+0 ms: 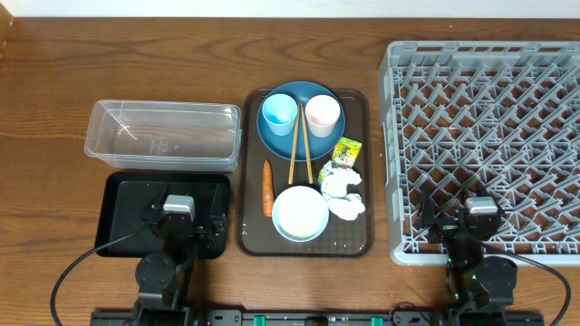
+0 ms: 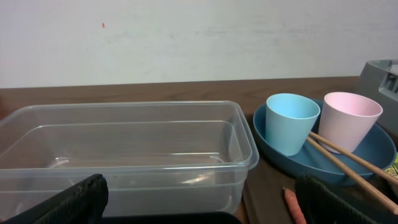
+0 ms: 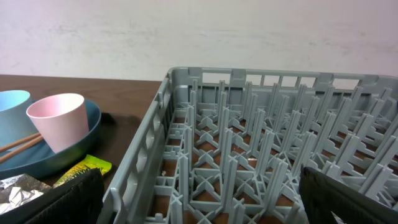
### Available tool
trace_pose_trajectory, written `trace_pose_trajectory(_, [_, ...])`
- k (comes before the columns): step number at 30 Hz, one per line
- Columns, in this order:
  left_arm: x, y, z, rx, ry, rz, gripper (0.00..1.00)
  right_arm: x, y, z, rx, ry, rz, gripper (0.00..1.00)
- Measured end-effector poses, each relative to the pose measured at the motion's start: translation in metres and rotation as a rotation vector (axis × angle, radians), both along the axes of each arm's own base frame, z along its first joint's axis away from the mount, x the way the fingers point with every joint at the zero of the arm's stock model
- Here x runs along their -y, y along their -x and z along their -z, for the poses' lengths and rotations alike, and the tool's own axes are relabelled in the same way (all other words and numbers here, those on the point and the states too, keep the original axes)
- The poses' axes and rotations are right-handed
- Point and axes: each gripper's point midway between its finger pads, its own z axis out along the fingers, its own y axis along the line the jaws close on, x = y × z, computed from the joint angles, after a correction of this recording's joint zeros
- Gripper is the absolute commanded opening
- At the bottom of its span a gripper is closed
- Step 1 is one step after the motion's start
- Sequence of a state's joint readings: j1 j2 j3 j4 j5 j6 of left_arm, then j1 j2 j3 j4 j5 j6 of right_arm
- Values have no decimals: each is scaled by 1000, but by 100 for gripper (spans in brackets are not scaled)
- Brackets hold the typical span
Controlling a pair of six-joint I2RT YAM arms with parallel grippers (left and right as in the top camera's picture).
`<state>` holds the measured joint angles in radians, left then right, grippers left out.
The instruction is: Sort waste into correct bins and load items into the dishwasher rack
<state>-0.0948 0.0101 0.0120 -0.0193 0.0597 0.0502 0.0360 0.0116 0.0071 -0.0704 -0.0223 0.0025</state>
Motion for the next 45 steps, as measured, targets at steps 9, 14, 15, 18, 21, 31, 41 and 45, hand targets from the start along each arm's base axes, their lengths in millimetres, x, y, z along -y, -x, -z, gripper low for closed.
trace_pose_trajectory(9, [0, 0, 0, 0, 0, -2, 98, 0, 0, 0, 0, 0, 0, 99])
trace_pose_trajectory(14, [-1, 0, 0, 0, -1, -6, 98, 0, 0, 0, 0, 0, 0, 99])
trace_pose_trajectory(15, [-1, 0, 0, 0, -1, -7, 98, 0, 0, 0, 0, 0, 0, 99])
trace_pose_trajectory(18, [-1, 0, 0, 0, -1, -7, 98, 0, 0, 0, 0, 0, 0, 99])
trace_pose_trajectory(21, [-1, 0, 0, 0, -1, -7, 98, 0, 0, 0, 0, 0, 0, 99])
trace_pose_trajectory(31, [-1, 1, -2, -8, 54, -8, 98, 0, 0, 0, 0, 0, 0, 99])
trace_pose_trajectory(41, [4, 23, -60, -78, 172, 11, 98, 0, 0, 0, 0, 0, 0, 99])
trace_pose_trajectory(45, [4, 33, -94, -168, 182, 5, 98, 0, 0, 0, 0, 0, 0, 99])
